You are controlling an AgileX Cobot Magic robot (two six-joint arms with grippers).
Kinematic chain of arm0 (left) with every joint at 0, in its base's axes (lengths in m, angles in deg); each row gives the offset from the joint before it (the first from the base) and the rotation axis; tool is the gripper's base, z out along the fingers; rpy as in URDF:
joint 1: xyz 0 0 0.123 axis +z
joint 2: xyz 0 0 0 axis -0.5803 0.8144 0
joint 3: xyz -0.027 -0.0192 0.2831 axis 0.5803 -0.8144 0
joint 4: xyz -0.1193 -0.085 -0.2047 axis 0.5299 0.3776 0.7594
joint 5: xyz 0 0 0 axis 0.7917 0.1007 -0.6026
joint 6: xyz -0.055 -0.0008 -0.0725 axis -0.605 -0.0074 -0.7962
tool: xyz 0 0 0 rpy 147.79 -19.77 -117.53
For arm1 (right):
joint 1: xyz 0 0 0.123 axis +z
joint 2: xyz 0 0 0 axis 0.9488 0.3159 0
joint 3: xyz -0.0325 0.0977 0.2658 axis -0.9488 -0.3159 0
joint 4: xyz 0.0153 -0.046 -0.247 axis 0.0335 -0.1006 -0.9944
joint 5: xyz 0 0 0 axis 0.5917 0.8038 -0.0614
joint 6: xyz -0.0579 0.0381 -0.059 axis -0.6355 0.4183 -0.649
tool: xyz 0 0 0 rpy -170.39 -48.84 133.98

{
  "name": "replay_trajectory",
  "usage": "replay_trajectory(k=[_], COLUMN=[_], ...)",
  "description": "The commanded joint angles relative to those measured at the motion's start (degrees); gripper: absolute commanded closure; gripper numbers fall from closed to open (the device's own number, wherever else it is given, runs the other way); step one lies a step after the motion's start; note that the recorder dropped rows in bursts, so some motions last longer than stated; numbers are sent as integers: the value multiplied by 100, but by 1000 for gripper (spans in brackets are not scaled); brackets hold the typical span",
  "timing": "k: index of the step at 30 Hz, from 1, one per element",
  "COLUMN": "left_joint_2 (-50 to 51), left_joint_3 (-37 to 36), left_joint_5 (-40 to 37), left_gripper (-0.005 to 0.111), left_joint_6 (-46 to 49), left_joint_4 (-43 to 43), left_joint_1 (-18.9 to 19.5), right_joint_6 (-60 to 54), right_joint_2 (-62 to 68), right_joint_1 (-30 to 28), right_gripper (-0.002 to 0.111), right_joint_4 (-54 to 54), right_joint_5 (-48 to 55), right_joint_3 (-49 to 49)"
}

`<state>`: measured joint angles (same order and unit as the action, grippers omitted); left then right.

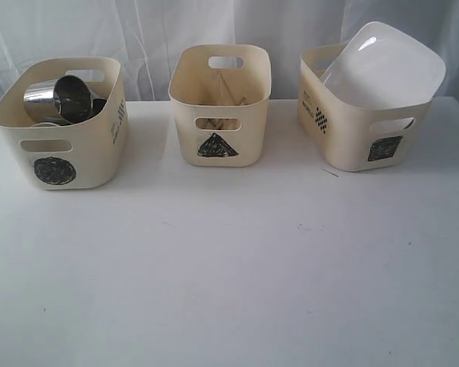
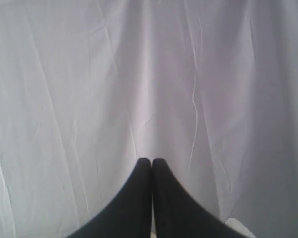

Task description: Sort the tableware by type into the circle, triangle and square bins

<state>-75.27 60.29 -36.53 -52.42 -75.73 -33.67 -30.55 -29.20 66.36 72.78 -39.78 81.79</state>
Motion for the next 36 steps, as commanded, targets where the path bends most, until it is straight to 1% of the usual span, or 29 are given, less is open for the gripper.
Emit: replay_trajectory(k=[1,4,7,10,13,15,17,23,25,27,29,31,32,33,34,36], left_joint_2=[-27,-27,-27,-27,-27,-27,-27,-27,-27,-27,-27,-27,-27,-27,-27,-27], left_joint_3=[-24,-24,-24,-24,-24,-24,-24,-24,-24,-24,-24,-24,-24,-24,-24,-24], left_joint_5=[30,30,30,30,30,30,30,30,30,30,30,30,30,30,30,30], left_gripper=[107,107,107,107,107,107,107,107,107,107,107,107,107,107,107,107], left_joint_6=[-21,-21,-21,-21,-21,-21,-21,-21,-21,-21,-21,-21,-21,-21,-21,-21], left_joint_4=[36,36,36,36,36,36,36,36,36,36,36,36,36,36,36,36], left_joint_1=[-51,-51,-51,-51,-51,-51,-51,-51,-51,-51,-51,-51,-51,-51,-51,-51], right_joint_6=[-579,-553,-275,-98,-143,-400,-673,-1463,-1716,-1702,-1554,-943,-464,9,366,671], right_joint_2=[-1230,-1619,-1720,-1720,-1707,-1717,-1718,-1718,-1729,-1729,-1751,-1830,-1888,-2016,-2125,-2497], right_joint_1=[35,35,35,35,35,35,35,35,35,-39,-162,-226,-234,-234,-234,-210], right_gripper=[108,108,108,108,108,108,108,108,108,108,108,108,108,108,108,108], right_joint_4=[266,444,458,434,567,489,323,350,557,517,77,-803,-1280,-1922,-2203,-2617], right_joint_5=[570,856,1341,2065,2289,2483,2409,2061,1577,1306,1089,787,648,529,419,74], right_joint_3=[-622,-847,-934,-946,-946,-946,-946,-946,-1113,-1278,-1434,-1759,-1937,-2263,-2514,-3237])
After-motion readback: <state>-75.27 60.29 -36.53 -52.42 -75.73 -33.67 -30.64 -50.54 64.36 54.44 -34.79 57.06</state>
